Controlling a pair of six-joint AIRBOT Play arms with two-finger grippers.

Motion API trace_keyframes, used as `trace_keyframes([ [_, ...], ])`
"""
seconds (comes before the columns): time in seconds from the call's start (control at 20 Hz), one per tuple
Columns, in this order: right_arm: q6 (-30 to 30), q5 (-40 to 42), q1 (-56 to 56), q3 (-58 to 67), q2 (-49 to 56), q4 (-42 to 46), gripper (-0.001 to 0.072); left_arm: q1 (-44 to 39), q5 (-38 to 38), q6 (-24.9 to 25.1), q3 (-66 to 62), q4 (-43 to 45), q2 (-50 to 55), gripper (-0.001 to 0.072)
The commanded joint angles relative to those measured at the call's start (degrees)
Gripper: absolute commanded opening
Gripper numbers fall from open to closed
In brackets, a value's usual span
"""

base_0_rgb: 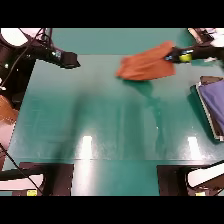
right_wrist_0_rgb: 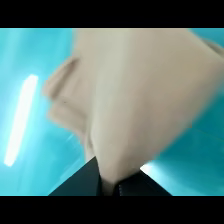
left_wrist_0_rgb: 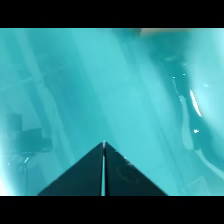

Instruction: Fold the shirts.

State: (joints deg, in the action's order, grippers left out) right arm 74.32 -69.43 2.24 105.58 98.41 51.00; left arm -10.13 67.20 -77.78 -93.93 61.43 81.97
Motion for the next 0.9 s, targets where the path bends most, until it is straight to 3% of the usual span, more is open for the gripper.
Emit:
trace_keyframes([
  [0.0, 0.48, -2.62, 14.47, 0.07, -5.33, 3.19, 0.0017, -3.50, -1.75, 0.02, 0.02, -0.11, -0.02, 0.0026],
  [0.3, 0.68, -1.60, 30.25, 0.09, -6.23, 2.51, 0.0017, -6.75, -5.35, 0.00, 0.02, -0.28, -0.02, 0.0026],
  [0.7, 1.66, -3.39, 31.74, 14.19, -6.84, 2.62, 0.0017, -6.97, -7.32, 0.00, 0.02, -0.15, 0.00, 0.0026],
  [0.85, 1.75, -2.21, 33.62, 9.09, -12.39, 2.71, 0.0017, -6.97, -7.30, 0.02, 0.02, -0.15, 0.00, 0.0026],
])
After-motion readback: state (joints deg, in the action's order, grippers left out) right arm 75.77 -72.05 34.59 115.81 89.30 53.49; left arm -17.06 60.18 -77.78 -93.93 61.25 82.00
